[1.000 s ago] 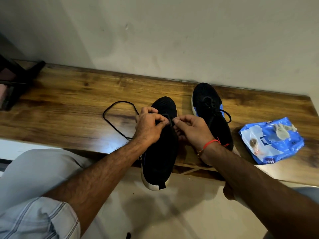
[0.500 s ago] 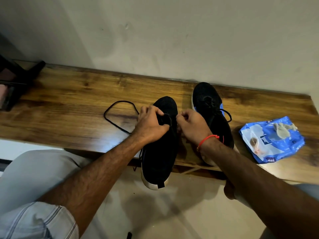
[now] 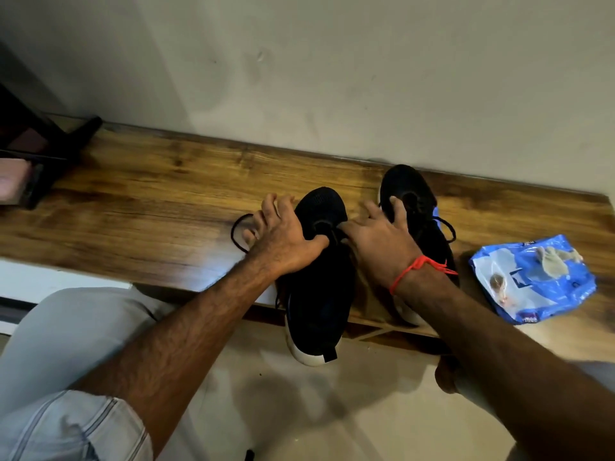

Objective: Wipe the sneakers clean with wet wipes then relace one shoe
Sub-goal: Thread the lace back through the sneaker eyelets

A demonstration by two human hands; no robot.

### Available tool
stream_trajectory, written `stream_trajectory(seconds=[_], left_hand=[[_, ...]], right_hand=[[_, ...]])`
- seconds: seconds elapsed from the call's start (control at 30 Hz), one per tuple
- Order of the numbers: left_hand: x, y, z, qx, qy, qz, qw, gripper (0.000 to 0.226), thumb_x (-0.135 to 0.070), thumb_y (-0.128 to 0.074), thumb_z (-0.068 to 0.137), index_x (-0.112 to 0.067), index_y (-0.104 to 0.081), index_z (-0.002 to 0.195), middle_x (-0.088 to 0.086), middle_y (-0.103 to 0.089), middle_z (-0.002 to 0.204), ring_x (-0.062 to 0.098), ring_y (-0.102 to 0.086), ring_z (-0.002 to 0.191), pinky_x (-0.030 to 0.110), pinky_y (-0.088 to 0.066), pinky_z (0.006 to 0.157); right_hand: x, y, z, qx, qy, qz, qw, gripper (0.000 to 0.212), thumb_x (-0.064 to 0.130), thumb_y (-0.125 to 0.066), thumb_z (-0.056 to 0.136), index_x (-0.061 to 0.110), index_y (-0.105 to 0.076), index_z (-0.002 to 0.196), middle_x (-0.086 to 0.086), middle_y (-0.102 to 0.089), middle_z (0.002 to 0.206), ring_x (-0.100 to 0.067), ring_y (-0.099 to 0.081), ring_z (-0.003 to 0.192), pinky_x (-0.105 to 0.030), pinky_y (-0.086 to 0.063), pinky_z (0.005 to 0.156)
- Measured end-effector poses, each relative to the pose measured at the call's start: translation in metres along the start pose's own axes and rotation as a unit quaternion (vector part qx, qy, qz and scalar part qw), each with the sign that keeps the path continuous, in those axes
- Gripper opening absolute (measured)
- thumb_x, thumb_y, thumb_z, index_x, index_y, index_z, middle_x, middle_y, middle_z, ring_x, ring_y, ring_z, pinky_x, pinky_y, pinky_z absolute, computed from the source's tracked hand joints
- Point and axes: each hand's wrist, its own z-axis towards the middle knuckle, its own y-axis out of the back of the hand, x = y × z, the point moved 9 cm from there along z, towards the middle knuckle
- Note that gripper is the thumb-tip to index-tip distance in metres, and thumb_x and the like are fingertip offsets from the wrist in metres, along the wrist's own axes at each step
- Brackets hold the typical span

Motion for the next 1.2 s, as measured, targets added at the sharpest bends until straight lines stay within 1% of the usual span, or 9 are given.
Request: stream_trajectory(seconds=[0.13, 0.23, 0.4, 0.47, 0.57, 0.67, 0.87, 1.03, 1.2], left_hand=[[0.006, 0.001, 0.001, 0.015, 0.019, 0.035, 0.999, 0.109, -0.064, -0.064, 0.081, -0.023, 0.001, 0.159, 0.0, 0.013, 0.167, 0.036, -0.009, 0.15, 0.059, -0.019, 0.116], [0.009, -0.001, 0.001, 0.034, 0.027, 0.032, 0.999, 0.113, -0.066, -0.062, 0.084, -0.023, 0.009, 0.16, 0.003, 0.019, 0.168, 0.035, -0.001, 0.154, 0.063, -0.014, 0.118], [0.011, -0.004, 0.0, 0.05, 0.032, 0.038, 0.998, 0.112, -0.066, -0.058, 0.087, -0.02, 0.014, 0.16, 0.005, 0.022, 0.167, 0.034, 0.005, 0.155, 0.065, -0.01, 0.118], [0.009, -0.005, -0.001, 0.053, 0.032, 0.045, 0.997, 0.112, -0.066, -0.057, 0.088, -0.019, 0.016, 0.159, 0.006, 0.023, 0.167, 0.035, 0.006, 0.155, 0.066, -0.009, 0.119], [0.008, -0.006, -0.001, 0.059, 0.03, 0.041, 0.997, 0.113, -0.067, -0.057, 0.087, -0.019, 0.016, 0.159, 0.006, 0.024, 0.167, 0.036, 0.006, 0.155, 0.066, -0.009, 0.119], [0.01, -0.004, -0.001, 0.061, 0.028, 0.037, 0.997, 0.113, -0.068, -0.057, 0.087, -0.019, 0.015, 0.16, 0.006, 0.023, 0.167, 0.036, 0.005, 0.155, 0.066, -0.01, 0.118], [0.01, -0.007, -0.003, 0.079, 0.031, 0.039, 0.996, 0.109, -0.066, -0.054, 0.089, -0.019, 0.013, 0.16, 0.005, 0.024, 0.167, 0.036, 0.004, 0.155, 0.066, -0.009, 0.119], [0.01, -0.008, -0.003, 0.085, 0.031, 0.036, 0.995, 0.104, -0.067, -0.052, 0.089, -0.022, 0.007, 0.162, 0.005, 0.017, 0.168, 0.036, 0.004, 0.155, 0.066, -0.01, 0.118], [0.015, -0.001, 0.002, 0.114, 0.032, -0.011, 0.993, 0.085, -0.078, -0.05, 0.086, -0.028, -0.029, 0.152, 0.006, -0.027, 0.16, 0.034, -0.026, 0.147, 0.061, -0.027, 0.115]], right_hand=[[-0.051, 0.043, 0.008, -0.115, -0.094, 0.004, 0.989, 0.018, 0.016, -0.058, 0.092, 0.025, -0.07, 0.101, -0.004, -0.073, 0.099, -0.027, -0.065, 0.101, -0.05, -0.013, 0.119], [-0.103, 0.071, 0.002, -0.194, -0.176, 0.028, 0.965, 0.021, 0.012, -0.059, 0.089, 0.016, -0.071, 0.105, -0.015, -0.072, 0.102, -0.036, -0.059, 0.112, -0.056, -0.019, 0.117], [-0.017, 0.026, 0.01, -0.044, 0.001, -0.02, 0.999, 0.045, 0.026, -0.058, 0.095, 0.022, -0.052, 0.139, -0.005, -0.055, 0.141, -0.039, -0.017, 0.149, -0.068, -0.002, 0.114], [0.002, 0.004, 0.01, 0.018, 0.021, -0.045, 0.999, 0.032, 0.031, -0.053, 0.098, 0.029, -0.059, 0.129, -0.001, -0.061, 0.13, -0.027, -0.034, 0.142, -0.065, 0.005, 0.116], [-0.044, 0.025, 0.015, -0.042, -0.077, -0.073, 0.993, 0.017, 0.024, -0.063, 0.09, 0.03, -0.07, 0.104, -0.001, -0.07, 0.097, -0.023, -0.062, 0.107, -0.058, -0.006, 0.12], [-0.104, 0.048, 0.011, -0.106, -0.184, -0.025, 0.977, 0.02, 0.014, -0.061, 0.089, 0.024, -0.072, 0.103, -0.01, -0.072, 0.098, -0.031, -0.058, 0.115, -0.058, -0.009, 0.119], [-0.01, 0.002, 0.012, 0.006, 0.027, -0.031, 0.999, 0.036, 0.031, -0.058, 0.096, 0.025, -0.059, 0.131, -0.003, -0.062, 0.131, -0.031, -0.028, 0.145, -0.066, -0.001, 0.116], [-0.075, 0.035, 0.015, -0.075, -0.128, -0.045, 0.988, 0.017, 0.029, -0.057, 0.094, 0.024, -0.072, 0.101, -0.006, -0.07, 0.098, -0.027, -0.058, 0.114, -0.059, -0.007, 0.119], [-0.063, 0.029, 0.014, -0.067, -0.065, 0.007, 0.996, 0.047, 0.026, -0.051, 0.087, 0.018, -0.06, 0.132, -0.009, -0.06, 0.135, -0.038, -0.023, 0.145, -0.066, -0.007, 0.116]])
